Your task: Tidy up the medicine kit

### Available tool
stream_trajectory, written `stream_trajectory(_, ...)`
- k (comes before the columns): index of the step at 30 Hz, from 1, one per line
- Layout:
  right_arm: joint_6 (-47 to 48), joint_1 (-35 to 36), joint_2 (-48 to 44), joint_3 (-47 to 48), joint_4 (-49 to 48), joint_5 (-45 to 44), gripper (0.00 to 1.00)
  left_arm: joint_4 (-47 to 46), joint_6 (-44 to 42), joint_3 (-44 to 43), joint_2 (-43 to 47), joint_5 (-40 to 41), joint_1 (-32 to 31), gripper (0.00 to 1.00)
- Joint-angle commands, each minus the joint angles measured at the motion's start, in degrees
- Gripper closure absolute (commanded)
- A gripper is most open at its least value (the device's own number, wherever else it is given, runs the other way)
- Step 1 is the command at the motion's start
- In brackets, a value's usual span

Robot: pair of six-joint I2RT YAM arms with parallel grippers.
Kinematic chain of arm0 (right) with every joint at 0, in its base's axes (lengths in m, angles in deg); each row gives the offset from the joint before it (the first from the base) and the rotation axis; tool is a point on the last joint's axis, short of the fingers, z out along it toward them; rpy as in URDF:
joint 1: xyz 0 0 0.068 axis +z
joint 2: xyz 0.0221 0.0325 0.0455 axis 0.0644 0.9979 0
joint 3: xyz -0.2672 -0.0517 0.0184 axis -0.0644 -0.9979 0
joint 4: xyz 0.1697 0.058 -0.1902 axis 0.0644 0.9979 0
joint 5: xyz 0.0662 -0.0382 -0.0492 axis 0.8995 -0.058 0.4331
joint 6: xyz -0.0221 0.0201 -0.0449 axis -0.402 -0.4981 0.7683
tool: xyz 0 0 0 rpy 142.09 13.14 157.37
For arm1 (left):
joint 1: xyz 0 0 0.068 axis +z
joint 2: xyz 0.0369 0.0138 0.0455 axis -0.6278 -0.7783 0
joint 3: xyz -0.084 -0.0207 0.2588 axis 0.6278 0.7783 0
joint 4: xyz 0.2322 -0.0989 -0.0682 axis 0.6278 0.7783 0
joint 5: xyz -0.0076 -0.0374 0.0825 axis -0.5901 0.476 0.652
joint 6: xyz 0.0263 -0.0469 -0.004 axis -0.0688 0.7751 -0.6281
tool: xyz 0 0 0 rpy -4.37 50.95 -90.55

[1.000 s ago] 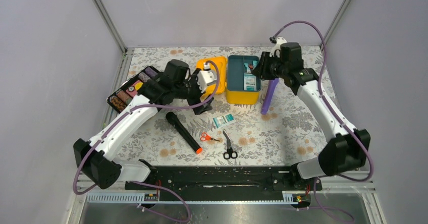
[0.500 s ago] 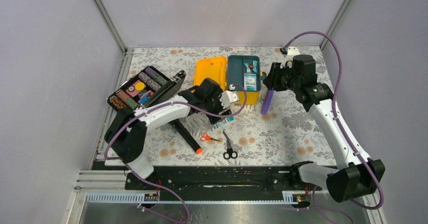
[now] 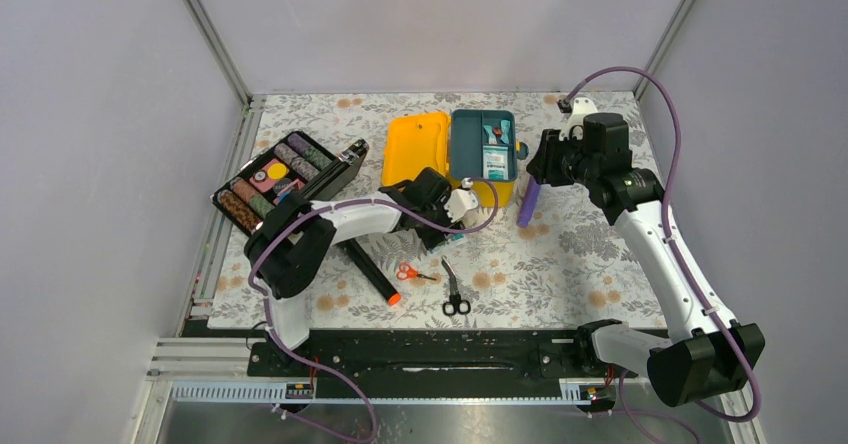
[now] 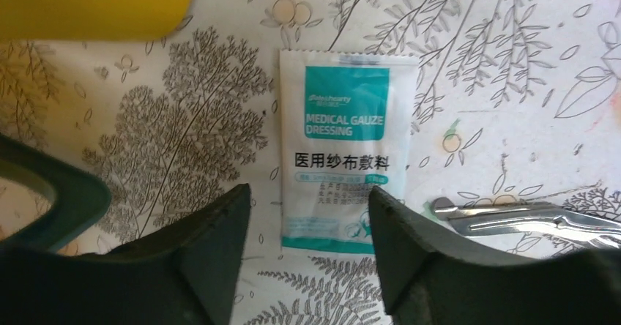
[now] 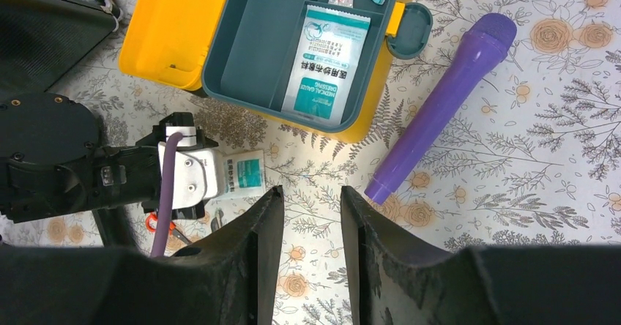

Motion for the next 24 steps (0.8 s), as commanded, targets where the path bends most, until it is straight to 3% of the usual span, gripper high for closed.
stream_trajectory(1, 0.44, -0.39, -0.20, 0.14, -0.36, -0.86, 0.58, -2.55, -1.96, -0.93, -2.43, 1.01, -0.70, 0.48)
stream_trajectory(12, 0.85, -0.45, 1.30, -0.03, -0.95, -0.69, 0.58, -1.48, -4.38, 0.92, -0.51, -5.84, 0.20, 1.00)
stream_trajectory(17, 0.81, -0.42, 1.57, -0.12, -1.03, -0.51, 0.59, -2.80, -4.93, 3.67, 7.66, -13.91, 1.82, 1.00)
stream_trajectory(20, 0.87, -0.40, 1.96, -0.12, -1.05, -0.46, 0.58, -4.56, -4.12, 5.40, 11.35, -13.88, 2.22, 1.00)
stream_trajectory(24, 0.47, -0.42, 2.55, -0.38, -1.89, -0.13, 0.58, -7.75, 2.61, 5.94, 9.94, -6.12, 2.19, 0.54)
